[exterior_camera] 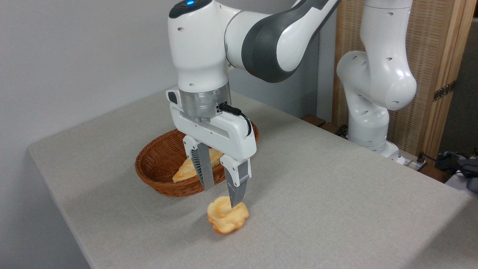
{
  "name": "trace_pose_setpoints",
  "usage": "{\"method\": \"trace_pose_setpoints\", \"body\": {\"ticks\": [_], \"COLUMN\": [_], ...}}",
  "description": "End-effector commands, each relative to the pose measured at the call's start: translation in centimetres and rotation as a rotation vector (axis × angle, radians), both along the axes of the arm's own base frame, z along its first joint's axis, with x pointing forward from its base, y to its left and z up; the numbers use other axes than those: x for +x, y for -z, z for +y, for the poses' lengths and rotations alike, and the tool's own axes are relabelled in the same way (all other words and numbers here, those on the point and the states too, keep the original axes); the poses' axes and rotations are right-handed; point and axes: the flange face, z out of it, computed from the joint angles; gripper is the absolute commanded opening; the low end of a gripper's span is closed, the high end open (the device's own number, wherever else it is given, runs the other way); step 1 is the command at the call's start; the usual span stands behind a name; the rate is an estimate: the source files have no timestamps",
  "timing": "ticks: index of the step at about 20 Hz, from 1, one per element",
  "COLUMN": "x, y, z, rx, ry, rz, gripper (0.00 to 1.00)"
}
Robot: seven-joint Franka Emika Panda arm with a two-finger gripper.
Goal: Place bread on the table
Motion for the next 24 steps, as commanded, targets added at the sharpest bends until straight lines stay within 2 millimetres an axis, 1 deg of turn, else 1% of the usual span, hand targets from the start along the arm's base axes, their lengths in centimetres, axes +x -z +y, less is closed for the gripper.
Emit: {"method": "trace_pose_setpoints", "body": {"ticks": [1,3,4,5,7,8,10,11,12,13,14,16,18,19,20,24], "x": [0.2,0.2,0.2,0.2,0.4,0.4,0.5,0.4,0.3,0.2,0.0,-0.2,-0.5,-0.7,-0.9,-0.8], "y": [-0.2,-0.4,-0.9,-1.3,-3.5,-4.3,-5.3,-5.5,-5.7,-5.7,-5.8,-6.2,-7.3,-7.5,-7.6,-7.4], "z": [-0.3,-0.5,-0.5,-1.4,-3.9,-5.1,-6.5,-7.0,-8.2,-8.8,-10.0,-11.3,-12.2,-12.4,-12.0,-12.0], "rx": [0.013,0.013,0.007,0.002,0.000,0.000,-0.009,-0.019,-0.035,-0.039,-0.038,-0.040,-0.045,-0.045,-0.046,-0.048], "ry": [0.013,0.016,0.009,0.018,0.059,0.080,0.100,0.104,0.119,0.126,0.148,0.169,0.177,0.175,0.170,0.160], "rz": [-0.003,-0.008,-0.018,-0.026,-0.066,-0.077,-0.092,-0.093,-0.093,-0.093,-0.093,-0.101,-0.113,-0.108,-0.099,-0.092], "gripper": [1.00,1.00,1.00,1.00,1.00,1.00,1.00,1.00,1.00,1.00,1.00,1.00,1.00,1.00,1.00,1.00]}}
